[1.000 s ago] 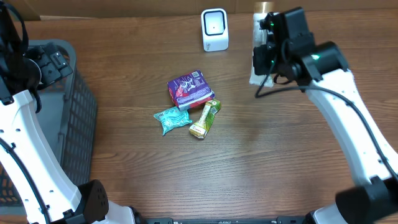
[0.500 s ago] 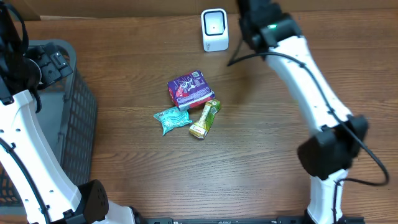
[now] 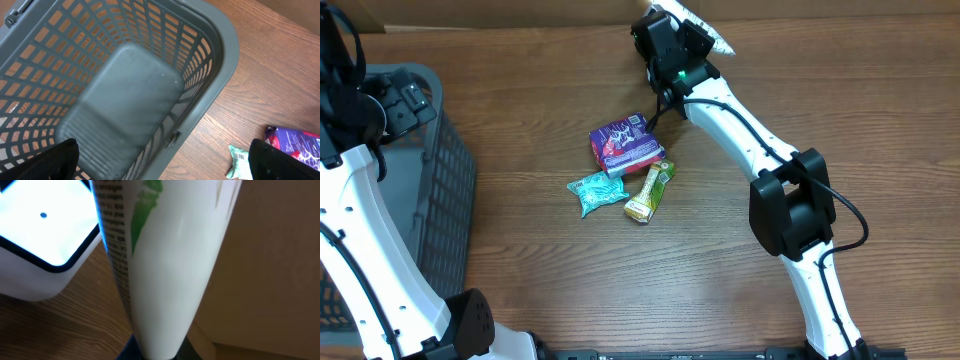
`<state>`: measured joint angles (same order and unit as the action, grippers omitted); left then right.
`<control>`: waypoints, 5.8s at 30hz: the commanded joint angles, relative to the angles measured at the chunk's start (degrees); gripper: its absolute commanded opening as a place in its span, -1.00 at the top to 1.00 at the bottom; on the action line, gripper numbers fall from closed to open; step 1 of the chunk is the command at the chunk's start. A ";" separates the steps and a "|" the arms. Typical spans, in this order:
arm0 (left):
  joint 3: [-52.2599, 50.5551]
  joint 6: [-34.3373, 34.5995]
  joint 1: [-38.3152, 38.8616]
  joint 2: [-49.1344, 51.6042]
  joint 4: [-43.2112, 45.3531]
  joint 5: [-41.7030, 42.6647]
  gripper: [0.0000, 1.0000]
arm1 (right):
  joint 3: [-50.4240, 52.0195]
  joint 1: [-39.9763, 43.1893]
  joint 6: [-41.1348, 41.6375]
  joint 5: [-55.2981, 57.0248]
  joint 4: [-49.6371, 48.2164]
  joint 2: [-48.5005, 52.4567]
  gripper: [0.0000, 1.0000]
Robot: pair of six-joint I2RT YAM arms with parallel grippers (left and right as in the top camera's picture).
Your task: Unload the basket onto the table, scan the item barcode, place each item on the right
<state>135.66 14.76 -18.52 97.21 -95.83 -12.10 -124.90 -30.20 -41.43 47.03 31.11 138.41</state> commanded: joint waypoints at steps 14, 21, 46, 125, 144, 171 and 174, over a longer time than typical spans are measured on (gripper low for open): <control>-0.28 -0.63 -0.20 0.39 0.11 -0.50 -0.99 | -1.81 0.48 -3.21 0.42 -2.05 3.06 0.92; -0.28 -0.66 -0.20 0.39 0.11 -0.50 -0.99 | -1.81 0.85 -3.19 0.50 -2.32 3.06 0.93; -0.28 -0.63 -0.20 0.39 0.11 -0.50 -0.99 | -1.92 -1.18 33.57 -34.86 31.87 -22.43 0.93; -0.28 -0.63 -0.20 0.39 0.09 -0.50 -0.99 | 51.58 -12.96 99.03 -49.05 6.40 -30.91 -0.38; -0.28 -0.63 -0.20 0.39 0.11 -0.50 -0.99 | 63.82 -12.96 105.46 -52.96 -10.19 -31.06 0.39; -0.28 -0.63 -0.20 0.39 0.11 -0.50 -0.99 | 43.06 -11.61 80.35 -18.84 41.64 -22.23 0.41; -0.28 -0.63 -0.20 0.39 0.11 -0.50 -0.99 | 42.03 -13.88 80.37 -19.12 42.01 -22.32 0.05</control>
<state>135.66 14.76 -18.52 97.21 -95.83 -12.27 -80.62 -41.74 39.72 25.98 72.84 117.14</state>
